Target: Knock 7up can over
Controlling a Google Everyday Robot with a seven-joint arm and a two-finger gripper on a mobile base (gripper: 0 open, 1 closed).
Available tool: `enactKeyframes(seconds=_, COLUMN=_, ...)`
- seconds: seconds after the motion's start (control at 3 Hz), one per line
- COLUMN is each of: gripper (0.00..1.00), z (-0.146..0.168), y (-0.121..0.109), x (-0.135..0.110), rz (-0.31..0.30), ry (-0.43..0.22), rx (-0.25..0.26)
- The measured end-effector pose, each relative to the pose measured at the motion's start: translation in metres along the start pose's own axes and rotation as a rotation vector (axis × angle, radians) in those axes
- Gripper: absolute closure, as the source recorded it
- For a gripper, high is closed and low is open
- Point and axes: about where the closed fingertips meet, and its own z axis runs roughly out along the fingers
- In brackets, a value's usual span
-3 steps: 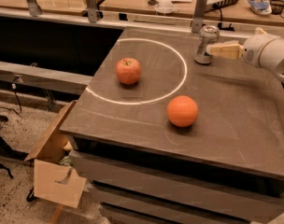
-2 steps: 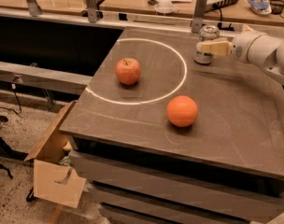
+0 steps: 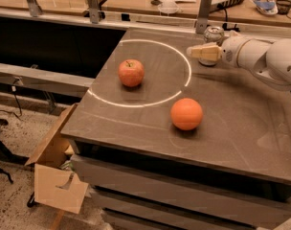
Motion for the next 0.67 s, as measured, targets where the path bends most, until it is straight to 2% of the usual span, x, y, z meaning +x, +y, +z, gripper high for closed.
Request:
enactKeyframes(seconds=0.33, gripper=0.23, z=0.0085, y=0.0104, x=0.0027, rz=0.0, ry=-0.005, rx=-0.03)
enactKeyframes(seconds=0.67, gripper=0.46, z=0.0097, y=0.0127, x=0.0017, rz=-0.012, ry=-0.014, rx=-0.038)
